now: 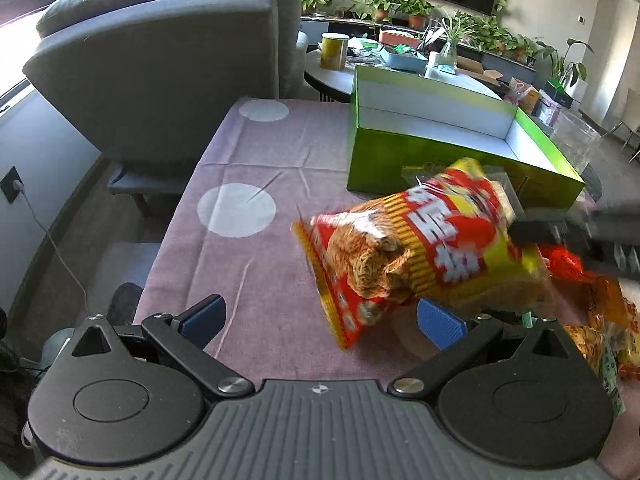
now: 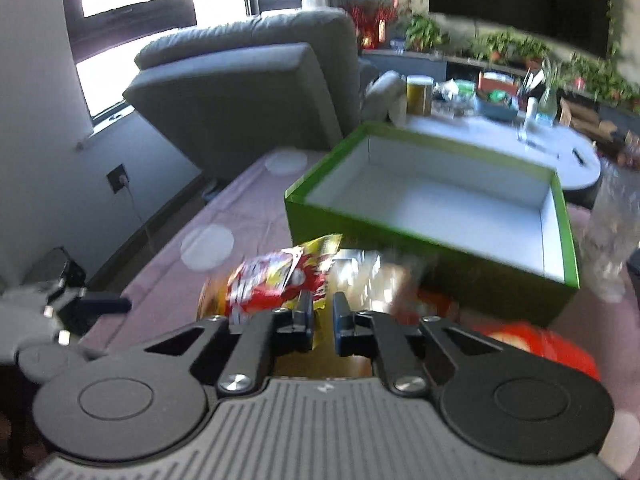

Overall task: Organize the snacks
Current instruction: 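Grasp the yellow-red striped packet with the right gripper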

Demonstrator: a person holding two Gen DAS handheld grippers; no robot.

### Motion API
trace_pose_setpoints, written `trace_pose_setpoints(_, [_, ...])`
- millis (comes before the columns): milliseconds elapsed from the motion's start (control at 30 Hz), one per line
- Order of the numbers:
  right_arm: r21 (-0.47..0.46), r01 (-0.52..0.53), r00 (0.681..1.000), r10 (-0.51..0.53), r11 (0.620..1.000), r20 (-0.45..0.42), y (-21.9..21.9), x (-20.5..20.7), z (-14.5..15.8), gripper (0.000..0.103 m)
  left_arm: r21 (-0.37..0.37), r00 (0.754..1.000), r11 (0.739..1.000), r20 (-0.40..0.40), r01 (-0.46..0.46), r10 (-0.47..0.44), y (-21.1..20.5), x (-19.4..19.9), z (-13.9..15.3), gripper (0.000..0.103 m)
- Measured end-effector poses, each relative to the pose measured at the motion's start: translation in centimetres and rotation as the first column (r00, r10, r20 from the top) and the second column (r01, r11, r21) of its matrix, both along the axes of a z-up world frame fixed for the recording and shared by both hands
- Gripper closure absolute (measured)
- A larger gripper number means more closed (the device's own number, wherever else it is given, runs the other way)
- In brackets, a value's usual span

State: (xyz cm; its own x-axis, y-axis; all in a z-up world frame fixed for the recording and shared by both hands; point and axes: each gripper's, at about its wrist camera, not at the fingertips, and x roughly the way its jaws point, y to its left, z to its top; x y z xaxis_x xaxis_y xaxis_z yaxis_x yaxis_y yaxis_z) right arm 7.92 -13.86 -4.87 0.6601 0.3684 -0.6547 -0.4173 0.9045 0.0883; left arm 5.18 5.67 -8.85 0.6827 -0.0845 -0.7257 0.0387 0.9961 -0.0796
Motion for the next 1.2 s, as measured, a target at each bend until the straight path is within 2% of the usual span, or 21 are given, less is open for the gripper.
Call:
trace_pose_setpoints(133, [-0.008, -0.041, 0.999, 0.041, 0.999, -0.026, -0.1, -0.9, -0.2, 0.038, 0.0, 1.0, 1.0, -0.008, -0.004, 0.004, 0.2, 0.1, -0.3, 0.0])
trace_pose_setpoints(233, [0.012, -0.041, 0.999, 0.041, 0.999, 0.017, 0.0, -1.3, 0.7, 0.037, -0.001, 1.0, 1.0, -0.014, 0.002, -0.002, 0.3, 0.2, -0.4, 0.0])
trace_pose_setpoints(267, [0.02, -0.035, 0.999, 0.034, 0.999, 0.041, 0.0, -1.2, 0.9, 0.029, -0.005, 1.0, 1.0, -0.012, 0.01, -0.01, 0.3, 0.2, -0.4, 0.0])
trace_pose_setpoints(333, [0.026, -0.023, 0.997, 0.021, 0.999, 0.068, 0.1, -1.0, 1.3, 0.026, -0.012, 0.999, 0.999, -0.018, 0.03, -0.03, 0.3, 0.5, -0.5, 0.0])
trace_pose_setpoints(467, [0.061, -0.04, 0.999, 0.038, 0.997, 0.026, 0.8, 0.0, 1.3, 0.026, -0.017, 0.998, 0.998, -0.042, 0.055, -0.056, -0.1, 1.2, -1.3, 0.0])
trace_pose_setpoints(567, [0.038, -0.048, 0.999, 0.048, 0.998, 0.0, 2.0, 0.6, 0.9, 0.026, -0.028, 0.995, 0.997, -0.066, 0.067, -0.069, -0.4, 1.9, -2.1, 0.001])
trace_pose_setpoints(633, [0.014, -0.047, 0.999, 0.048, 0.999, -0.026, 2.6, 1.3, 0.2, 0.026, -0.046, 0.993, 0.995, -0.074, 0.085, -0.089, -0.4, 2.3, -2.7, 0.007])
trace_pose_setpoints(667, [0.013, -0.048, 0.998, 0.048, 0.999, -0.047, 2.6, 1.5, -0.1, 0.031, -0.064, 0.992, 0.993, -0.081, 0.096, -0.101, -0.3, 2.6, -3.0, 0.014])
trace_pose_setpoints(733, [0.041, -0.027, 0.995, 0.031, 0.999, -0.097, 2.1, 2.1, -0.9, 0.032, -0.058, 0.992, 0.992, -0.062, 0.109, -0.112, -0.4, 2.6, -3.0, 0.022])
trace_pose_setpoints(800, [0.068, -0.02, 0.992, 0.028, 0.998, -0.12, 1.4, 2.1, -1.2, 0.032, -0.069, 0.989, 0.988, -0.056, 0.135, -0.139, -0.6, 2.7, -2.8, 0.037])
trace_pose_setpoints(900, [0.091, -0.029, 0.99, 0.042, 0.995, -0.134, 0.9, 1.7, -1.2, 0.032, -0.103, 0.987, 0.984, -0.055, 0.146, -0.152, -0.8, 2.7, -2.5, 0.039])
trace_pose_setpoints(1200, [0.11, -0.033, 0.995, 0.043, 0.993, -0.089, 0.7, 0.7, 0.1, 0.032, -0.083, 0.986, 0.983, 0.01, 0.164, -0.164, -1.2, 1.6, -0.1, 0.04])
